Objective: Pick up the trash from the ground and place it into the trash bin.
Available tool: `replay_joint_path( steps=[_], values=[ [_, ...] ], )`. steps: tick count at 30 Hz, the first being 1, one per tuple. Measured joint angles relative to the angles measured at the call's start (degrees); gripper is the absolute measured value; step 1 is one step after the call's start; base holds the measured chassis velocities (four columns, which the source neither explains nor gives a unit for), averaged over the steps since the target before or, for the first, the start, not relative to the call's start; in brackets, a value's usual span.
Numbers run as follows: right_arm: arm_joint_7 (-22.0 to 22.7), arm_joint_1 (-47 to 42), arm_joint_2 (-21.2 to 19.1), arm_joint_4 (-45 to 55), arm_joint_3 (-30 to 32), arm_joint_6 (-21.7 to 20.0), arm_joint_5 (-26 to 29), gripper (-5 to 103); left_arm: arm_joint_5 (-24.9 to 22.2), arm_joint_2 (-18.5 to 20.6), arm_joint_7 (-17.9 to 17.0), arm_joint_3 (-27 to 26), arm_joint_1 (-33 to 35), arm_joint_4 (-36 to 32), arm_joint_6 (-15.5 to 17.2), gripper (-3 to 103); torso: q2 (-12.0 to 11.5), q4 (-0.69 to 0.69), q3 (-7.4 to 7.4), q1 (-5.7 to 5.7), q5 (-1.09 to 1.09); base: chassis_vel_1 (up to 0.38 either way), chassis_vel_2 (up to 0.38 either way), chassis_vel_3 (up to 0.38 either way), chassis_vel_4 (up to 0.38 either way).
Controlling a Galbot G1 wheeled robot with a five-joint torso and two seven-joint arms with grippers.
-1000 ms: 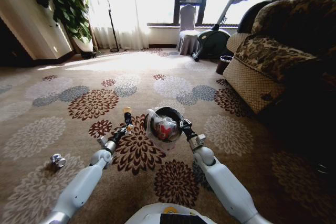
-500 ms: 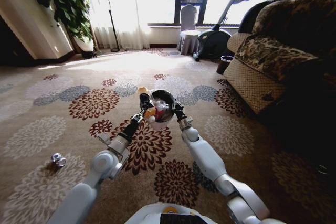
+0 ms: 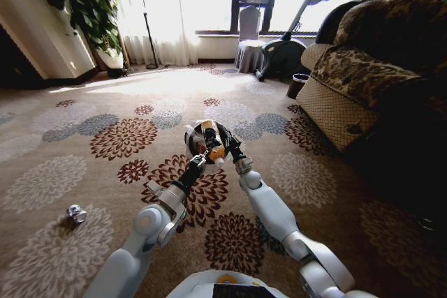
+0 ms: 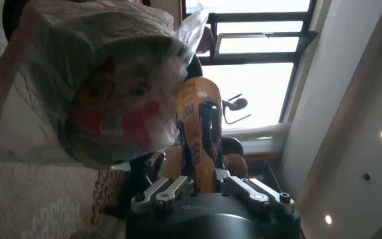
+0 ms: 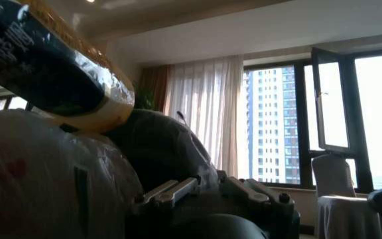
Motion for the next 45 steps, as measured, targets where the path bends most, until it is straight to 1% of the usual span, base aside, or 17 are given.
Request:
replay_joint_path(
  steps=[2, 13, 16, 19, 21, 24, 31, 35, 36, 37, 38, 39, 41, 42, 43, 44, 45],
  values=[
    [-0.01, -0.4, -0.33, 0.89, -0.15, 0.05, 0.09, 0, -0.16, -1.49, -1.12, -0.01, -1.19, 1.58, 0.44, 15, 0.0, 0.01, 0.0, 0.0, 0.01, 0.0, 0.0, 0.0, 0.0],
    [0.02, -1.37, -1.72, 3.01, -0.42, 0.53, 0.15, 0, 0.11, -4.66, -2.01, -0.65, -4.16, 7.08, -0.04, 15, 0.0, 0.01, 0.0, 0.0, 0.0, 0.0, 0.0, 0.0, 0.0],
    [0.02, -2.03, -1.81, 3.89, -0.51, 1.02, -0.12, 0, -0.13, -5.76, -3.12, -1.13, -6.0, 8.29, -0.3, 15, 0.0, 0.02, 0.0, 0.0, 0.0, 0.0, 0.0, 0.0, 0.0],
    [0.03, -3.08, -2.09, 5.03, -0.6, 2.11, -1.49, 0, -0.58, -7.4, -5.29, -1.27, -8.74, 10.51, -0.6, 15, 0.01, 0.01, 0.01, 0.0, 0.0, 0.0, 0.0, 0.0, 0.0],
    [0.06, -3.41, -2.21, 5.48, -0.64, 2.28, -1.69, 0, -0.59, -7.87, -5.66, -1.31, -9.33, 11.08, -0.71, 15, 0.01, 0.0, 0.0, 0.0, 0.0, 0.0, 0.0, 0.0, 0.0],
    [0.09, -4.92, -3.29, 7.72, -0.95, 2.55, -1.9, 0, -0.58, -9.98, -7.04, -1.77, -11.4, 13.4, -1.09, 14, 0.01, 0.01, 0.0, 0.0, 0.0, 0.0, 0.0, 0.0, 0.0],
    [0.09, -5.9, -4.48, 9.16, -0.97, 2.55, -1.84, 0, -0.24, -11.6, -8.03, -2.29, -12.16, 14.67, -2.11, 13, 0.01, 0.0, 0.0, 0.0, 0.0, 0.0, 0.0, 0.0, 0.0],
    [0.06, -6.32, -4.7, 9.47, -0.88, 2.55, -1.8, 0, -0.02, -11.46, -6.88, -2.24, -11.61, 14.61, -3.0, 13, 0.01, 0.0, 0.0, 0.0, 0.0, 0.0, 0.0, 0.0, 0.0],
    [0.06, -6.54, -4.74, 9.65, -0.82, 2.54, -1.76, 0, 0.01, -11.23, -5.46, -2.23, -11.08, 14.37, -3.71, 13, 0.01, 0.01, 0.0, 0.0, 0.0, 0.0, 0.0, 0.0, 0.0],
    [0.06, -6.73, -4.84, 9.87, -0.78, 2.52, -1.68, 0, -0.02, -11.12, -4.44, -2.29, -10.81, 14.18, -4.49, 10, 0.01, 0.02, 0.0, 0.0, 0.0, 0.0, 0.0, 0.0, 0.0],
    [0.04, -6.97, -5.0, 10.07, -0.77, 2.5, -1.59, 0, -0.19, -10.99, -3.6, -2.39, -10.72, 14.06, -5.56, 14, 0.01, 0.02, 0.0, 0.0, 0.0, 0.0, 0.0, 0.0, 0.0],
    [0.04, -6.97, -5.0, 10.07, -0.77, 2.5, -1.59, 0, -0.19, -10.99, -3.6, -2.39, -10.72, 14.06, -5.56, 14, 0.01, 0.02, 0.0, 0.0, 0.0, 0.0, 0.0, 0.0, 0.0],
    [0.02, -7.51, -5.33, 10.54, -0.76, 2.36, -1.49, 0, -0.58, -9.8, -1.91, -1.94, -10.74, 13.85, -8.1, 24, 0.01, 0.02, 0.0, 0.0, 0.0, 0.0, 0.0, 0.0, 0.0],
    [0.02, -7.51, -5.33, 10.54, -0.76, 2.36, -1.49, 0, -0.58, -9.8, -1.91, -1.94, -10.74, 13.85, -8.1, 24, 0.01, 0.02, 0.0, 0.0, 0.0, 0.0, 0.0, 0.0, 0.0],
    [0.0, -7.67, -5.47, 10.63, -0.73, 2.3, -1.45, 0, -0.63, -9.32, -1.31, -1.77, -10.65, 13.7, -8.35, 30, 0.01, 0.01, 0.0, 0.0, 0.0, 0.0, 0.0, 0.0, 0.0],
    [-0.04, -8.02, -5.73, 11.06, -0.68, 2.18, -1.31, 0, -0.66, -7.8, 0.41, -1.17, -10.01, 12.72, -8.43, 35, 0.01, -0.02, 0.0, 0.0, -0.02, 0.0, 0.0, 0.0, 0.0],
    [-0.04, -8.15, -5.83, 11.18, -0.68, 2.06, -1.2, 0, -0.64, -7.14, 1.27, -0.93, -9.63, 11.99, -8.13, 40, 0.01, 0.02, 0.01, 0.0, -0.01, 0.0, 0.0, 0.0, 0.0]
  ],
)
